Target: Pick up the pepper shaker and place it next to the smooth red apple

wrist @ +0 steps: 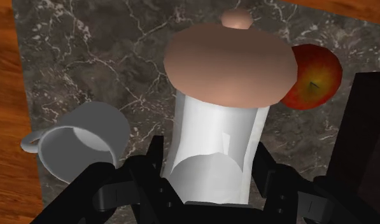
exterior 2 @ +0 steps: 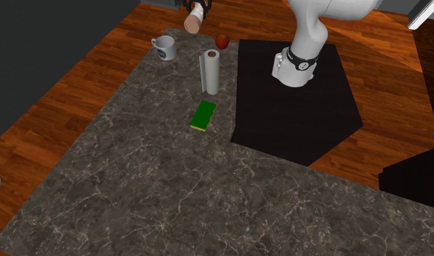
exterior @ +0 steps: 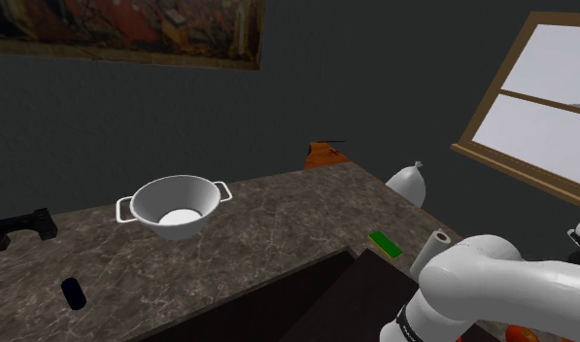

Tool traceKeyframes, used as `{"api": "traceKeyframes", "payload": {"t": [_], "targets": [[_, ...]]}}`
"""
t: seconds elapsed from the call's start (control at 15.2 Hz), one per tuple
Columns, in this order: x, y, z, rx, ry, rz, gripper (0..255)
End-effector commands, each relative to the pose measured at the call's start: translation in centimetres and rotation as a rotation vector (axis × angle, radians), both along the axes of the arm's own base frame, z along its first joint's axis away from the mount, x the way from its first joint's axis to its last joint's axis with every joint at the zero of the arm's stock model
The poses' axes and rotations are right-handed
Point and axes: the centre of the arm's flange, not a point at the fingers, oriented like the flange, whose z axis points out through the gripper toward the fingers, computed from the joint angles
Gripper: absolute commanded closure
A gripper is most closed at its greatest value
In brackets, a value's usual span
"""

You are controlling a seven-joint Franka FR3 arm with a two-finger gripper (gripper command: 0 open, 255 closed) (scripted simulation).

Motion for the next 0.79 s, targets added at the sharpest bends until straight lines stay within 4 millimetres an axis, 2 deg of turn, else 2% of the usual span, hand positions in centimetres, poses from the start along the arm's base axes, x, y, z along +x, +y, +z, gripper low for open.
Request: {"api": "traceKeyframes", "payload": {"t": [0.0, 0.73], "targets": [[-0.2, -0.2, -1.0, 0.000, 0.000, 0.000, 255], [-0.2, -0.2, -6.8, 0.000, 0.000, 0.000, 255]]}}
